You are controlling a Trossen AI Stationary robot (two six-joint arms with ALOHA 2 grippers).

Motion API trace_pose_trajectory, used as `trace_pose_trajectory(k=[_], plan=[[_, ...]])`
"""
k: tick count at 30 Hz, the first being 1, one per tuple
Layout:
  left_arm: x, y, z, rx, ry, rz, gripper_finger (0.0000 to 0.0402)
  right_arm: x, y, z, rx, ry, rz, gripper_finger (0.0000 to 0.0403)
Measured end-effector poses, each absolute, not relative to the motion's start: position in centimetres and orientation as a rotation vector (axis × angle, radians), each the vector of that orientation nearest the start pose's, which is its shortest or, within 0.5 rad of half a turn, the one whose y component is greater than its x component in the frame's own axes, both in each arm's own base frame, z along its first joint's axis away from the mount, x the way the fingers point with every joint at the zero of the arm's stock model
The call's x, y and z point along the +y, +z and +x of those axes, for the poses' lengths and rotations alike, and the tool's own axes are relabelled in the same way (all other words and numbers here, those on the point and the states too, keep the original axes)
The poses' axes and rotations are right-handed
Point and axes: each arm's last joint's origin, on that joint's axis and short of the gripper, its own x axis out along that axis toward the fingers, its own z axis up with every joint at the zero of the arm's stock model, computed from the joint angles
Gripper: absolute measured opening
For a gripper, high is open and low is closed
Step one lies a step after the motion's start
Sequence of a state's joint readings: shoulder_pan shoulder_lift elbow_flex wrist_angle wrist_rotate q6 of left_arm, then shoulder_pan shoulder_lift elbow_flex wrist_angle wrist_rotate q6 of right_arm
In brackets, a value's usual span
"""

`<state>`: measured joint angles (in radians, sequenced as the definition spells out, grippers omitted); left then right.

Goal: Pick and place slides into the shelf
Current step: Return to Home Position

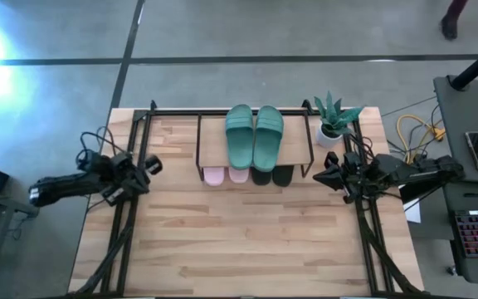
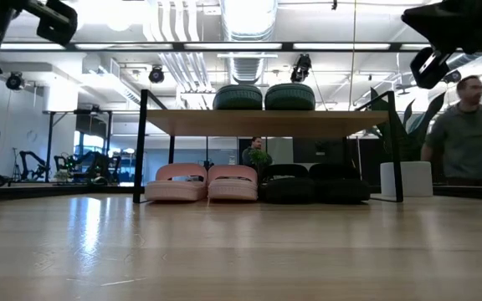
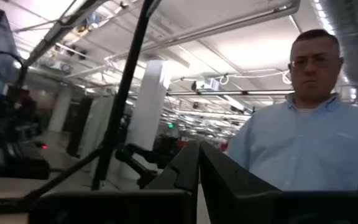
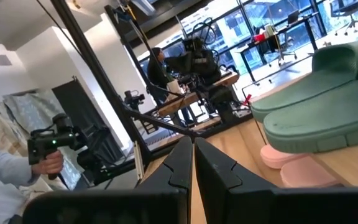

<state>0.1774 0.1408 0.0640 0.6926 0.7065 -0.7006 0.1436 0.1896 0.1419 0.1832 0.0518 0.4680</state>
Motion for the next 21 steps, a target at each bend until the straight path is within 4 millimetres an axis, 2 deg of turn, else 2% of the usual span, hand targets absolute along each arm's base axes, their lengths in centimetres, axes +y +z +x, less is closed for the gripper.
trace_pose_trajectory(k=[7,14,21], plan=[[-1.4,23.1,8.4,-0.323,-0.742,-0.458,0.0,1.4,21.6,10.4,-0.123,0.13,0.477,0.0012],[-1.5,21.9,9.3,-0.264,-0.527,-0.383,0.0,1.4,21.6,10.4,-0.124,0.127,0.473,0.0012],[-1.1,20.0,10.0,-0.102,-0.338,-0.364,0.0,1.3,21.6,10.4,-0.129,0.122,0.451,0.0012]])
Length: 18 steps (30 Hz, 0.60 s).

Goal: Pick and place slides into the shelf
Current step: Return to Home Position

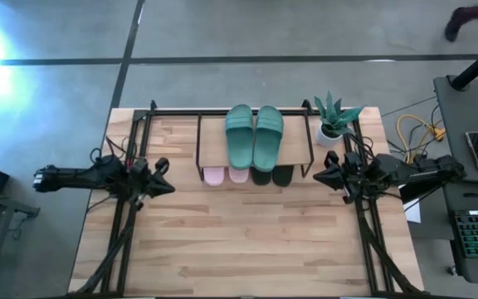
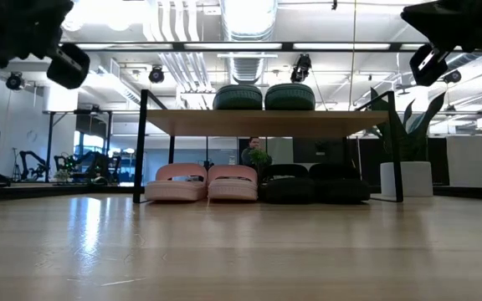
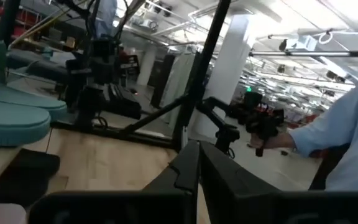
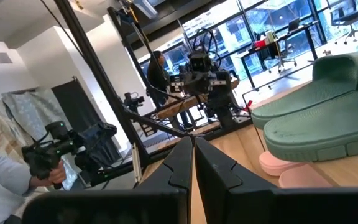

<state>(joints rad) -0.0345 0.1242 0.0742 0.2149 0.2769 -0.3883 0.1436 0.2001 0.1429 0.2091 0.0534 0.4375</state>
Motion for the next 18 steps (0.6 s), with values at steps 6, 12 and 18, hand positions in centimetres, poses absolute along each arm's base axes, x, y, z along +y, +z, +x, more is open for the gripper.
trace_pose_trajectory(k=[6,12,18], plan=[[-1.1,19.4,9.9,-0.063,-0.314,-0.321,0.0,1.3,21.7,10.4,-0.141,0.116,0.36,0.0012],[-0.6,18.0,10.1,-0.041,-0.144,-0.271,0.0,1.2,20.8,10.5,-0.124,0.048,0.296,0.0012],[-0.2,17.5,10.2,-0.021,0.003,-0.203,0.0,1.1,19.5,10.7,-0.096,-0.004,0.242,0.0012]])
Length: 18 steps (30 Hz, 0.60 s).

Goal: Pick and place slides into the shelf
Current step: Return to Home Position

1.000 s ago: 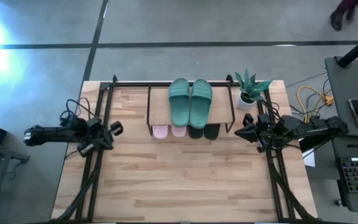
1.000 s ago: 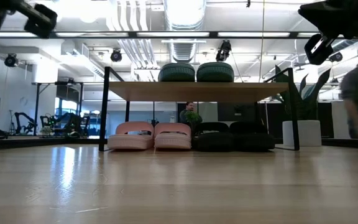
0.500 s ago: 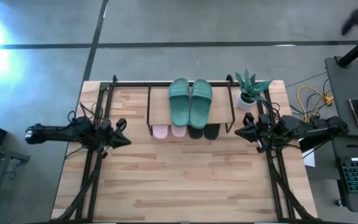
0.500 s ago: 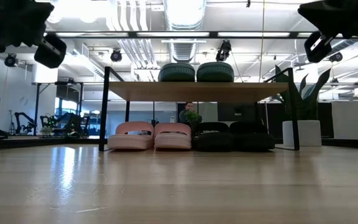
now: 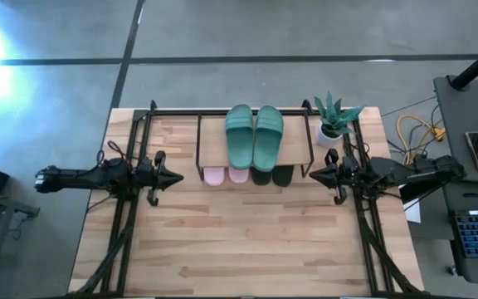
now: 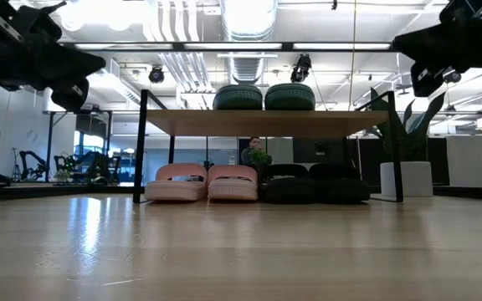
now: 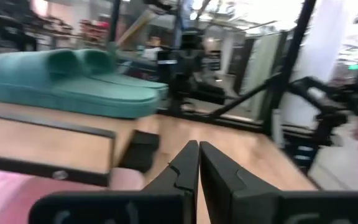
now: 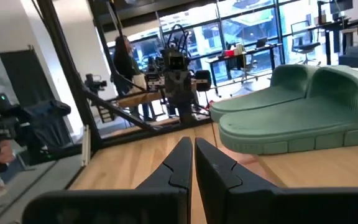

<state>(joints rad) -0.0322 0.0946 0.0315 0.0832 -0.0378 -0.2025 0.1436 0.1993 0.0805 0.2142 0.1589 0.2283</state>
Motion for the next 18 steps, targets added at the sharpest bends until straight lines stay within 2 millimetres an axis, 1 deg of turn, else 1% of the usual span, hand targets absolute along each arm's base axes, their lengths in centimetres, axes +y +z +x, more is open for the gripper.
trace_pose_trajectory(k=[6,12,15,18], plan=[[0.2,17.0,10.2,0.009,0.144,-0.163,0.0,1.1,18.7,10.8,-0.073,-0.01,0.172,0.0012],[0.2,16.5,10.2,0.021,0.151,-0.121,0.0,1.1,17.4,10.9,-0.035,-0.006,0.127,0.0012],[0.2,16.5,10.2,0.017,0.149,-0.117,0.0,1.1,17.2,10.9,-0.028,-0.004,0.106,0.0012],[0.2,16.5,10.2,0.019,0.145,-0.1,0.0,1.3,17.1,10.9,-0.023,0.054,0.09,0.0012]])
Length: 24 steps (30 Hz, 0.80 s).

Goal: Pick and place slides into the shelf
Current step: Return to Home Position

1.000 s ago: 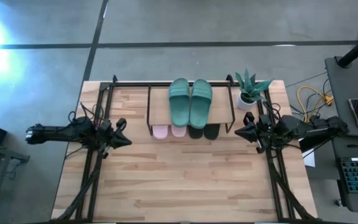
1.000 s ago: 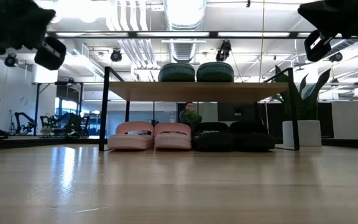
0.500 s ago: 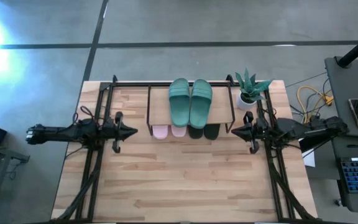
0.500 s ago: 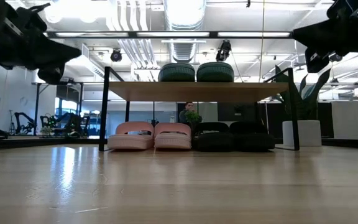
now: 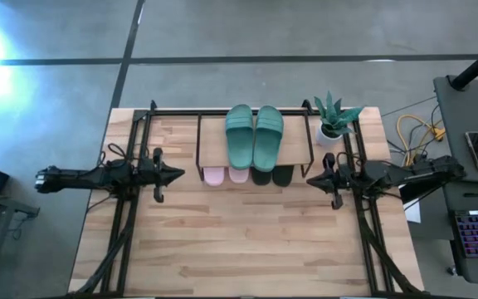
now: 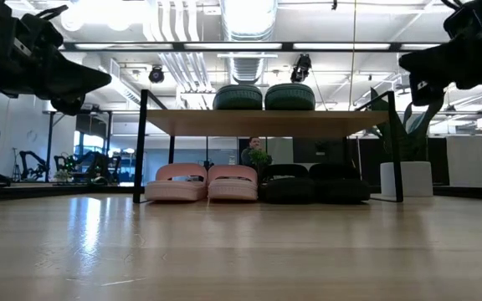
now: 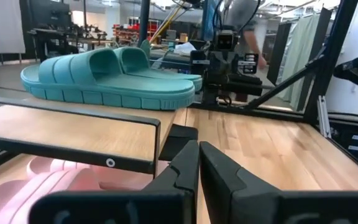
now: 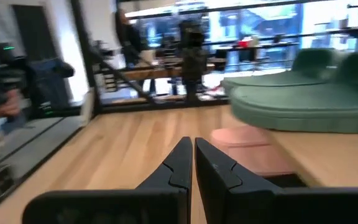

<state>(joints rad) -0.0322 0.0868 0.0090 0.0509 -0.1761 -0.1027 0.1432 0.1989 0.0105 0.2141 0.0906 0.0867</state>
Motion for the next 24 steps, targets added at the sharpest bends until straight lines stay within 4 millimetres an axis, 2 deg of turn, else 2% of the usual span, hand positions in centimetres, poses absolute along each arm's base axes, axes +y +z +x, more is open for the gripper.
trace_pose_trajectory(k=[5,10,17,24], plan=[[0.2,16.5,10.2,0.014,0.145,-0.095,0.0,1.5,16.8,10.9,0.011,0.114,0.124,0.0012],[0.2,16.6,10.1,0.001,0.156,-0.097,0.0,1.2,16.3,10.7,0.051,0.014,0.165,0.0012],[0.3,16.7,10.0,-0.012,0.174,-0.098,0.0,0.5,16.6,10.0,0.004,-0.079,0.1,0.0012],[0.5,16.7,10.0,-0.021,0.239,-0.109,0.0,-0.4,16.8,9.7,-0.023,-0.081,0.093,0.0012]])
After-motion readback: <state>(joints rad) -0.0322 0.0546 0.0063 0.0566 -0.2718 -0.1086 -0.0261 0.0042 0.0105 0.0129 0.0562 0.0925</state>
